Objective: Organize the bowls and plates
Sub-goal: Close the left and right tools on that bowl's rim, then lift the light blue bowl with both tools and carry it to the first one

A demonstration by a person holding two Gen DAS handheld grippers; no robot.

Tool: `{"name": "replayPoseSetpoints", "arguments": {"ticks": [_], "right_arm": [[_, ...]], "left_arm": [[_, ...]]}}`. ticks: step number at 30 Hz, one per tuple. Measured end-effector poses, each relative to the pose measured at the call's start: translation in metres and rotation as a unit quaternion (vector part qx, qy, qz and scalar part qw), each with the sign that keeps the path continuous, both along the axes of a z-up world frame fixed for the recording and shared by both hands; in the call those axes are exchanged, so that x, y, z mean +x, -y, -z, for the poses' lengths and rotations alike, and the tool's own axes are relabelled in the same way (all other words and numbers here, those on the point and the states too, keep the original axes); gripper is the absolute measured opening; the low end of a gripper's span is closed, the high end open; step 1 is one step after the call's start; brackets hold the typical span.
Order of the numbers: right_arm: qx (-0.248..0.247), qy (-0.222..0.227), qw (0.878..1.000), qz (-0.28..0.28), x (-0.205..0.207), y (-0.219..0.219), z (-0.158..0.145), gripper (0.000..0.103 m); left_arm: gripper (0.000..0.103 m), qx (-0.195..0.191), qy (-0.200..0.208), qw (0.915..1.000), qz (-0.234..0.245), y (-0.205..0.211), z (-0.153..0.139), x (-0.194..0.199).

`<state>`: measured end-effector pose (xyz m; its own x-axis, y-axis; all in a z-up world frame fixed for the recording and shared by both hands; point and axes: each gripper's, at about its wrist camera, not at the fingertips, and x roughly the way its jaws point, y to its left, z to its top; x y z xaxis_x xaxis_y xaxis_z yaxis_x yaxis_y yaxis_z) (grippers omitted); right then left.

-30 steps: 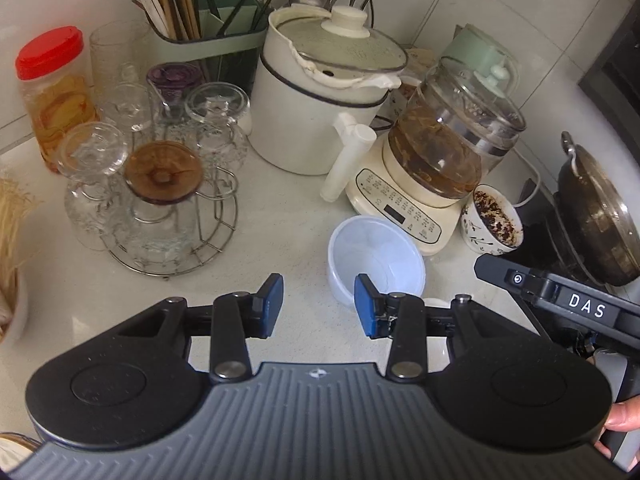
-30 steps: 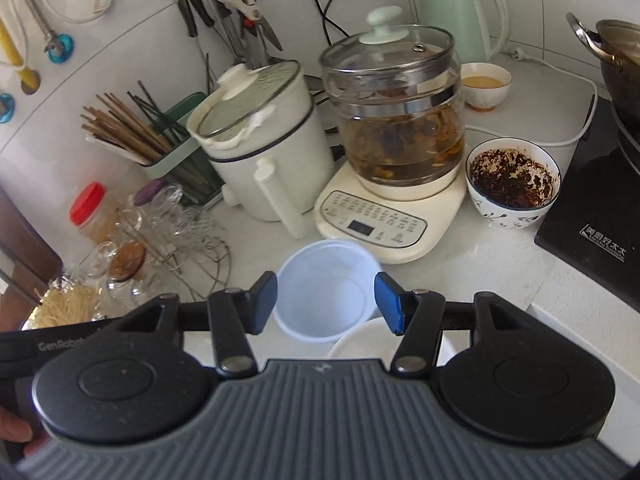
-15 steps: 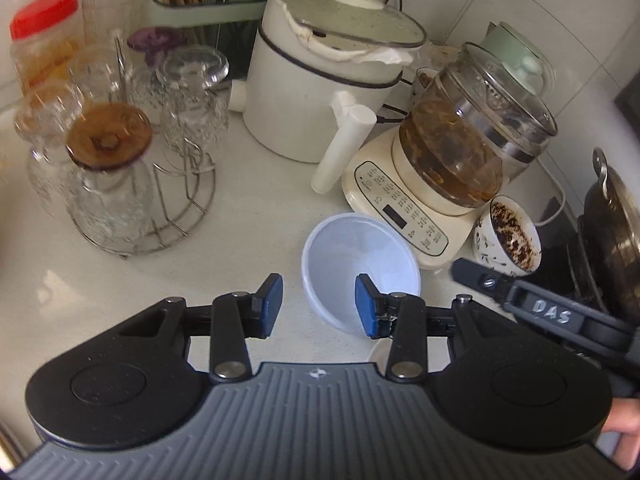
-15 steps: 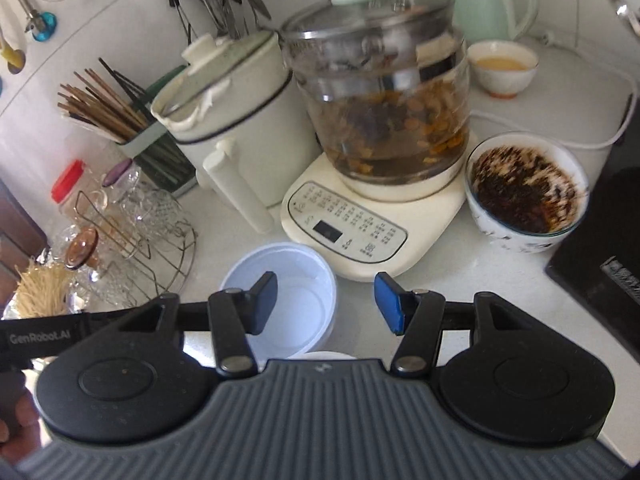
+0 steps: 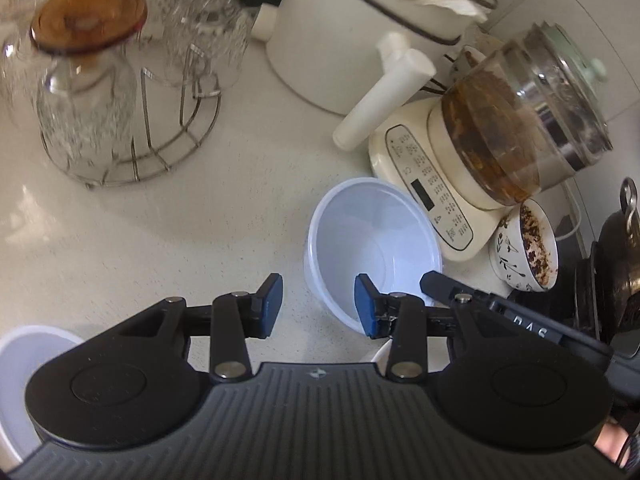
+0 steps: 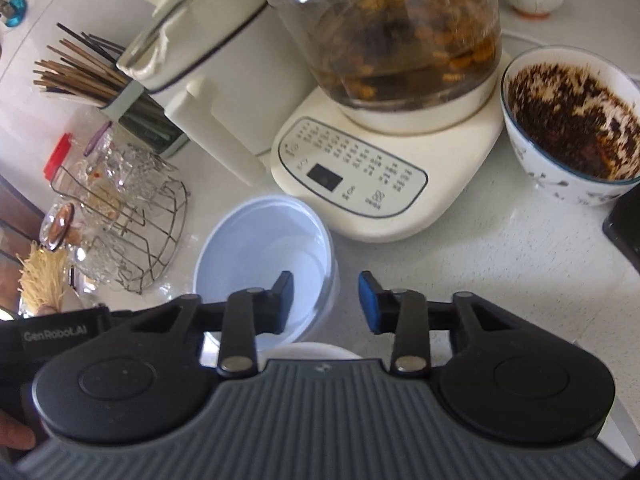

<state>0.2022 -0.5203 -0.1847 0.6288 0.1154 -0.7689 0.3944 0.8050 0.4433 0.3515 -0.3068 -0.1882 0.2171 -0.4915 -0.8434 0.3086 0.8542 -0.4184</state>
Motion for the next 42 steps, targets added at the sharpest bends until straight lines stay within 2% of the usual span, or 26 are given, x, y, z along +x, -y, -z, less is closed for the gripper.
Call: {"name": "replayPoseSetpoints", "arguments": {"ticks": [5,9,11,17,25,42], "right_arm": [[0.007,-0.005,1.000,-0.004,0.000,0.004,0.008,0.031],[0.019,-0.005,1.000,-0.009,0.005,0.008,0.012,0.029],[0.025,-0.002,1.000,-0.015,0.007,0.008,0.013,0.023],[0.024,0.006,0.999,-0.039,0.012,0.006,0.014,0.016],[0.014,0.011,0.999,-0.050,0.009,0.003,0.010,0.015],[0.002,0.056,0.997,-0.056,-0.004,-0.003,-0.028,0.013]], "left_arm": [[0.043,0.008,-0.002,1.0000,0.000,0.010,0.006,0.001],[0.030,0.016,0.001,0.9997,-0.017,0.015,0.009,0.000],[0.026,0.016,0.002,0.9996,-0.025,0.016,0.010,0.000],[0.011,0.011,-0.004,0.9989,-0.046,0.015,0.015,0.002],[0.010,0.021,0.016,0.9985,-0.047,0.020,0.003,-0.003],[0.010,-0.013,0.043,0.9976,-0.052,-0.002,-0.039,-0.024]]}}
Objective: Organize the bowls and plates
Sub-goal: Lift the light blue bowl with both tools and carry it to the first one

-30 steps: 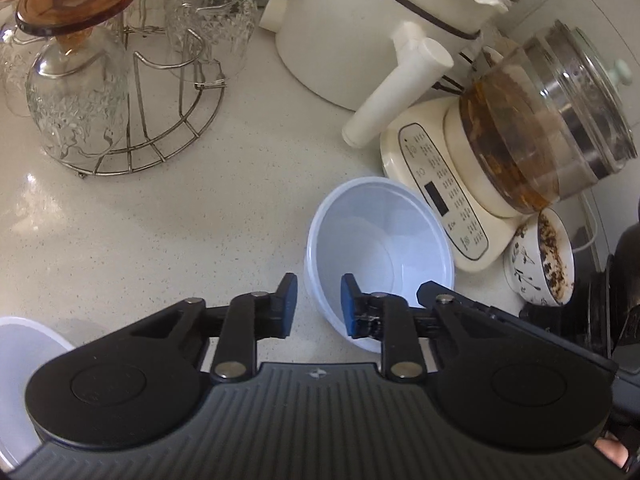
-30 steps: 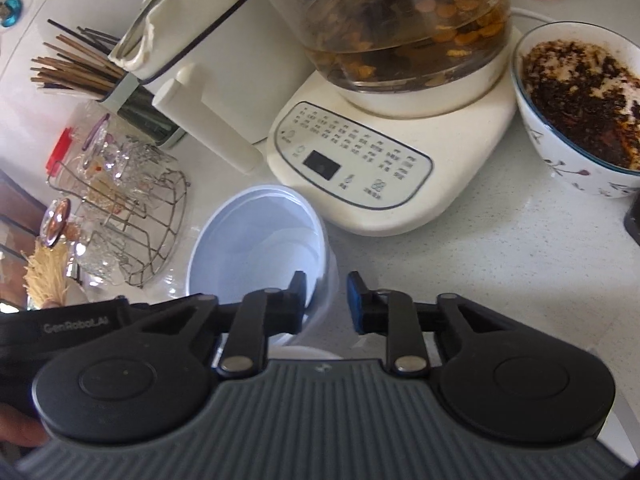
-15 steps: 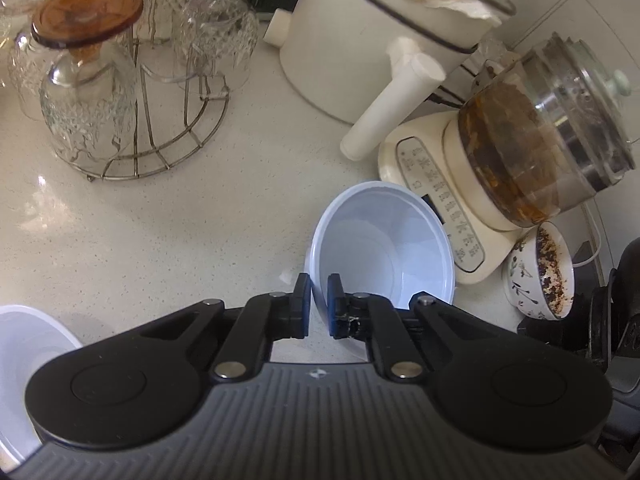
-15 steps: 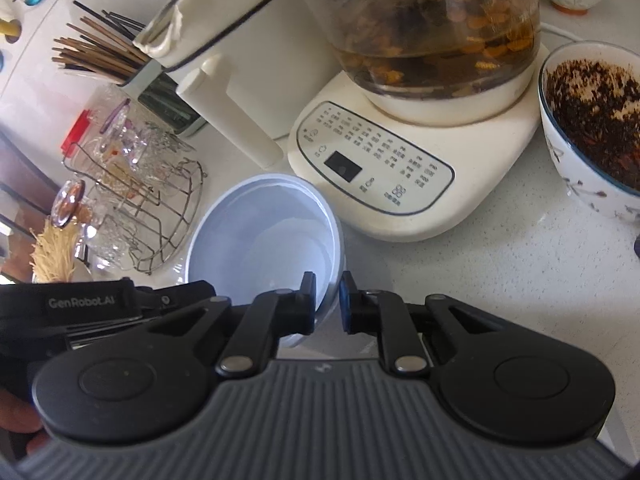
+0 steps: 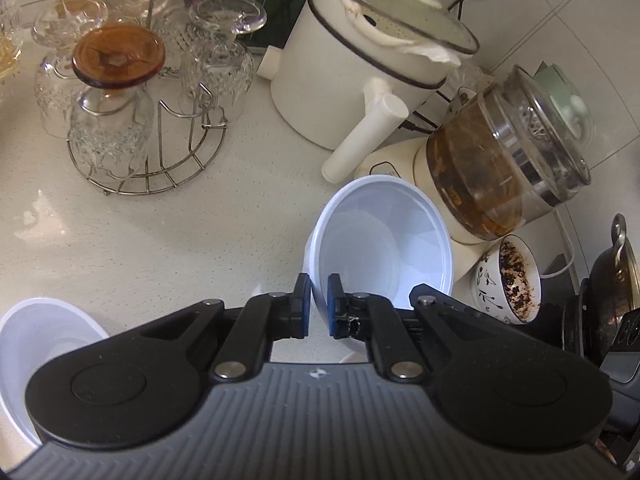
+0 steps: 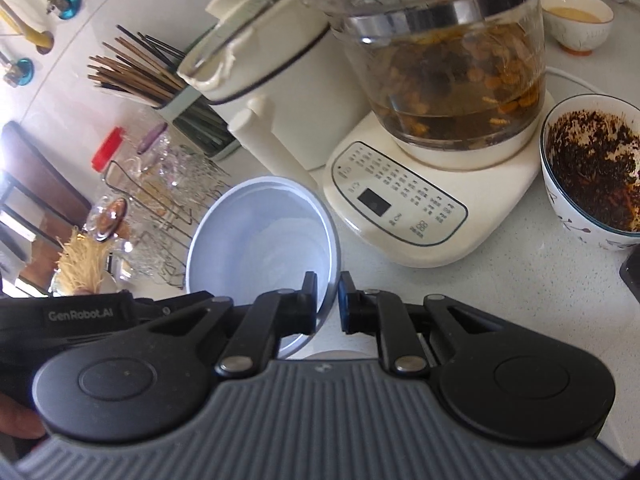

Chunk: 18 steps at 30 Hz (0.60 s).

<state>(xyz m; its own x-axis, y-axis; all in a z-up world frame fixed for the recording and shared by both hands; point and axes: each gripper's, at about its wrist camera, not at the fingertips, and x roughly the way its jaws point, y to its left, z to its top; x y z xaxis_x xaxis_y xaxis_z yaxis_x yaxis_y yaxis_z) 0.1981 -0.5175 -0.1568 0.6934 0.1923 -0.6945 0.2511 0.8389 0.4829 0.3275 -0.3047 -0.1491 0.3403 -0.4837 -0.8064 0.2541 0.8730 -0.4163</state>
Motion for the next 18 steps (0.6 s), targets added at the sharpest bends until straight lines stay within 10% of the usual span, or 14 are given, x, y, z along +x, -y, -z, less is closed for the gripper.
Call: {"name": "replayPoseSetpoints", "arguments": {"ticks": [18], "right_arm": [[-0.005,0.053,0.998,0.019,-0.023,-0.044,-0.047,0.013]], "left_arm": [[0.011,-0.025,0.027,0.9990,0.026,-0.055,-0.044,-0.012]]}}
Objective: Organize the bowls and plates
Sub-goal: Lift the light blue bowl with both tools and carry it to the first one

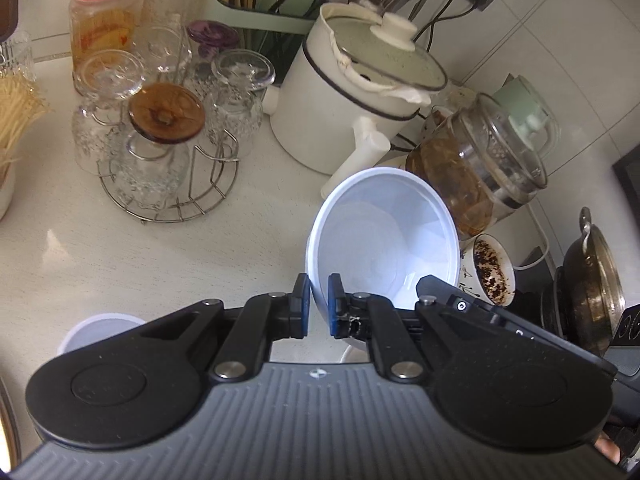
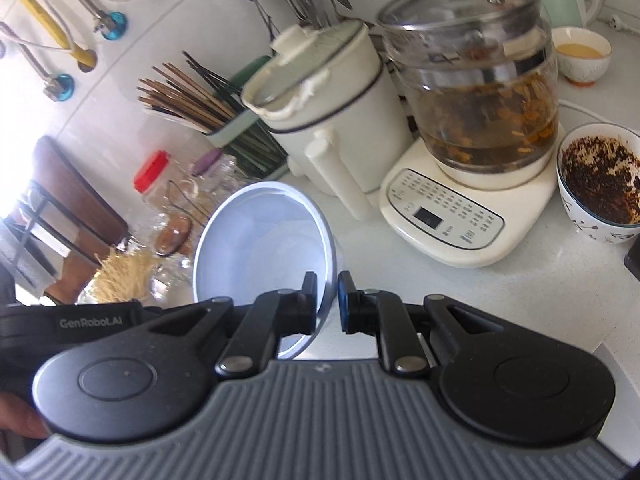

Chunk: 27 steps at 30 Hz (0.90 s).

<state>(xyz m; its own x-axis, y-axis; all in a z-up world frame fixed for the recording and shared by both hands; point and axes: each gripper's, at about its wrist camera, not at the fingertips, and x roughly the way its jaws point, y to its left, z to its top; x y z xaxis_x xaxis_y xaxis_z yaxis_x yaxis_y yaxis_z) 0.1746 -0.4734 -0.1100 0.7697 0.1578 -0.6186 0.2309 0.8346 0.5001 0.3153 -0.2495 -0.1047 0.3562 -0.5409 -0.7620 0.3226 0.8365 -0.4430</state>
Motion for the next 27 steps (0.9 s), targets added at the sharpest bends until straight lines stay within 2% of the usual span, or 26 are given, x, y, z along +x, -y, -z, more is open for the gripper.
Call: {"name": "replayPoseSetpoints", "arguments": {"ticks": [15,27], "right_arm": [[-0.009,0.033,0.999,0.000,-0.004,-0.047,-0.030,0.013],[-0.021,0.012,0.999,-0.036,0.001,-0.080,-0.025,0.013]], "left_arm": [[0.011,-0.052,0.011,0.9985,-0.010,-0.066,-0.023,-0.009],[0.011,-0.070,0.007,0.9967,-0.041,-0.107,-0.017,-0.019]]}}
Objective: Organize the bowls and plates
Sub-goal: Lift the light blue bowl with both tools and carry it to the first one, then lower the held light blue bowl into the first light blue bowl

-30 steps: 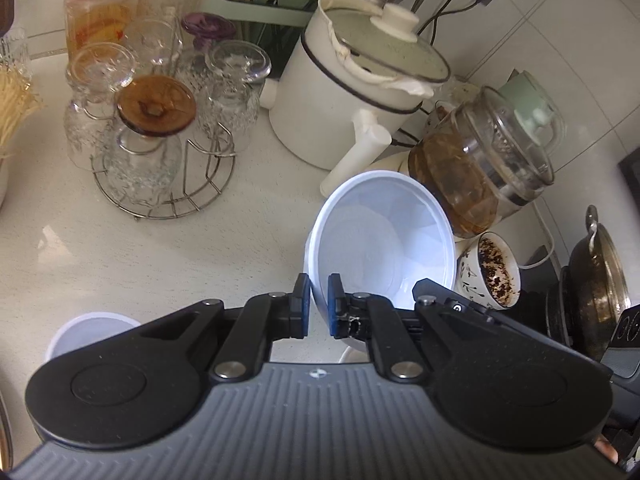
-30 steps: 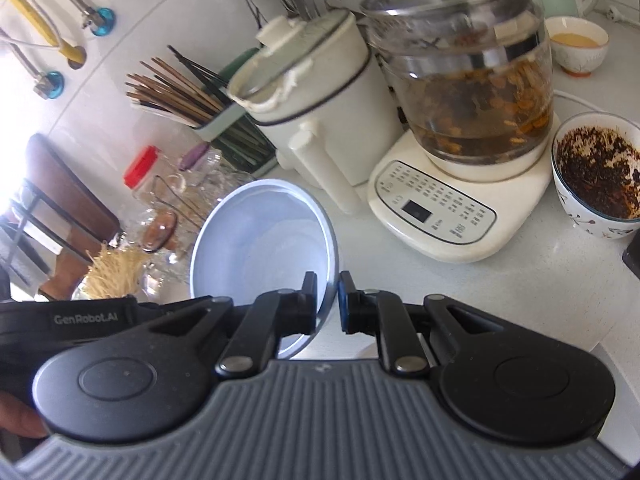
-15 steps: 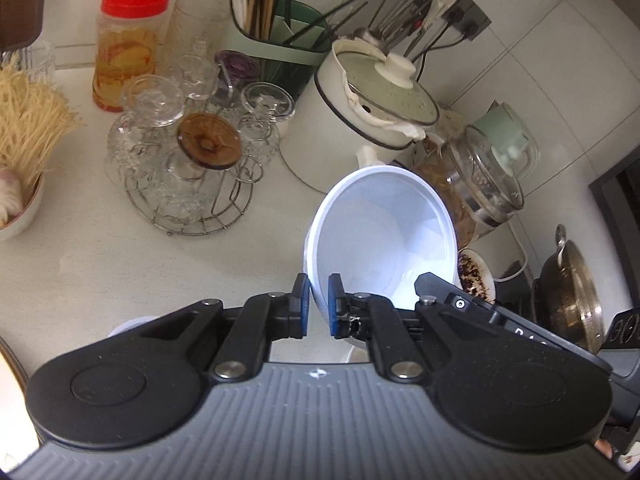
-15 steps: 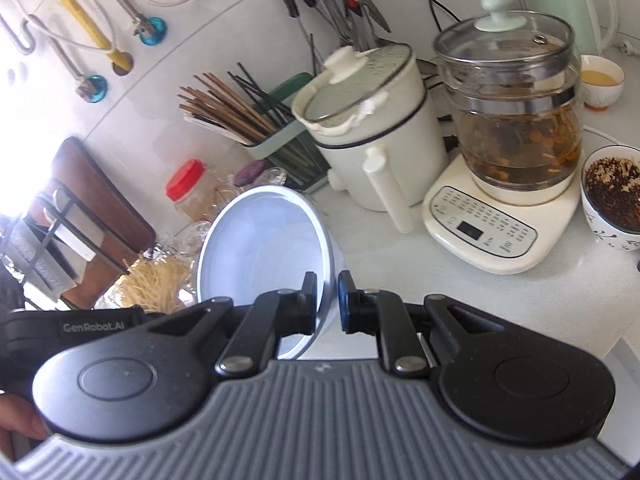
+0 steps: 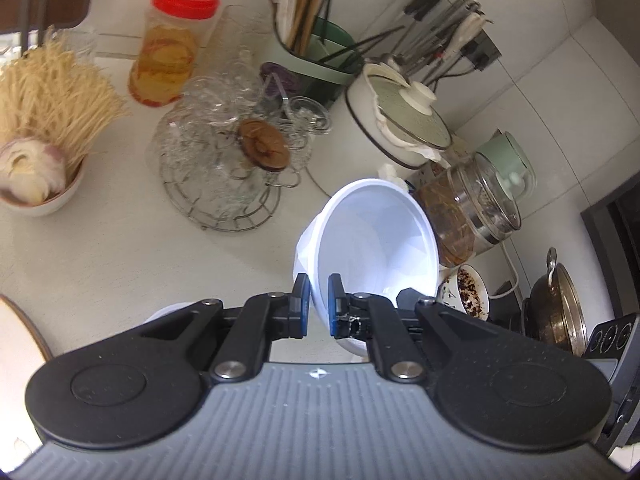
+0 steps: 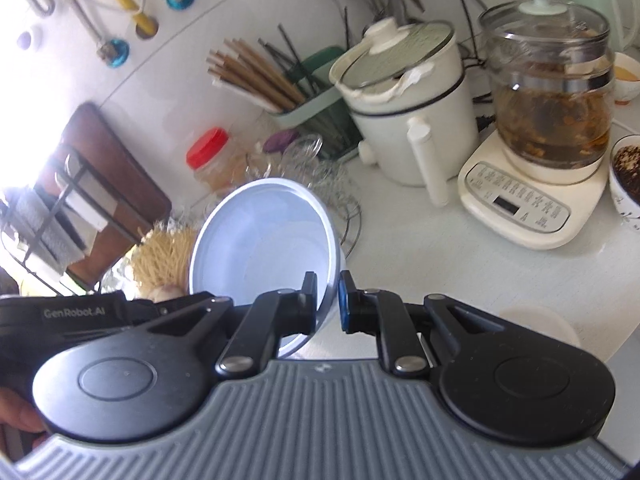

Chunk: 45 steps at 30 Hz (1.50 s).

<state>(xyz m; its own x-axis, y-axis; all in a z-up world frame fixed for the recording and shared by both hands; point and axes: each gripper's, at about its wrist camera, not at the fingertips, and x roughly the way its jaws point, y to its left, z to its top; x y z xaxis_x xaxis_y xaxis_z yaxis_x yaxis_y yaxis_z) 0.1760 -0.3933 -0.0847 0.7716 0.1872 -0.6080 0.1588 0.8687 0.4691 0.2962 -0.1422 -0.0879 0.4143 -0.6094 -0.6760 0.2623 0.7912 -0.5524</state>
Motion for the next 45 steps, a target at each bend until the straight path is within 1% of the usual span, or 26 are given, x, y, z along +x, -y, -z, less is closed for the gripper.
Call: {"name": "replayPoseSetpoints", "arguments": {"ticks": [7,13,17,21,28,33,36,42,43,44,45], "right_arm": [[-0.002,-0.024,0.999,-0.036,0.009,-0.023,0.011,0.014],[-0.012,-0.042,0.996,-0.075,0.017,-0.044,0.021,0.014],[-0.011,-0.058,0.994,-0.089,0.024,-0.053,0.029,0.014],[-0.030,-0.076,0.991,-0.109,0.032,-0.066,0.037,0.016],[-0.028,-0.114,0.987,-0.110,0.031,-0.073,0.055,0.016],[-0.026,-0.134,0.984,-0.112,0.029,-0.077,0.067,0.016],[-0.030,-0.143,0.983,-0.113,0.031,-0.079,0.070,0.016],[-0.039,-0.147,0.981,-0.120,0.034,-0.081,0.067,0.017],[-0.037,-0.148,0.981,-0.120,0.034,-0.081,0.067,0.021],[-0.036,-0.146,0.981,-0.119,0.034,-0.080,0.066,0.036],[-0.036,-0.141,0.982,-0.117,0.033,-0.080,0.064,0.044]], "left_arm": [[0.011,0.013,-0.012,0.9995,-0.024,-0.025,0.009,-0.005],[0.011,0.030,-0.032,0.9979,-0.047,-0.046,0.025,-0.009],[0.011,0.042,-0.038,0.9966,-0.060,-0.055,0.034,-0.013],[0.011,0.047,-0.052,0.9951,-0.070,-0.064,0.044,-0.016],[0.011,0.066,-0.073,0.9931,-0.063,-0.066,0.063,-0.020],[0.011,0.093,-0.092,0.9904,-0.044,-0.064,0.076,-0.022],[0.011,0.096,-0.094,0.9901,-0.039,-0.064,0.079,-0.021],[0.011,0.103,-0.099,0.9893,-0.033,-0.065,0.081,-0.016],[0.011,0.104,-0.102,0.9888,-0.033,-0.065,0.082,-0.015],[0.014,0.107,-0.103,0.9884,-0.032,-0.065,0.083,-0.015],[0.023,0.113,-0.103,0.9878,-0.031,-0.064,0.082,-0.014]]}}
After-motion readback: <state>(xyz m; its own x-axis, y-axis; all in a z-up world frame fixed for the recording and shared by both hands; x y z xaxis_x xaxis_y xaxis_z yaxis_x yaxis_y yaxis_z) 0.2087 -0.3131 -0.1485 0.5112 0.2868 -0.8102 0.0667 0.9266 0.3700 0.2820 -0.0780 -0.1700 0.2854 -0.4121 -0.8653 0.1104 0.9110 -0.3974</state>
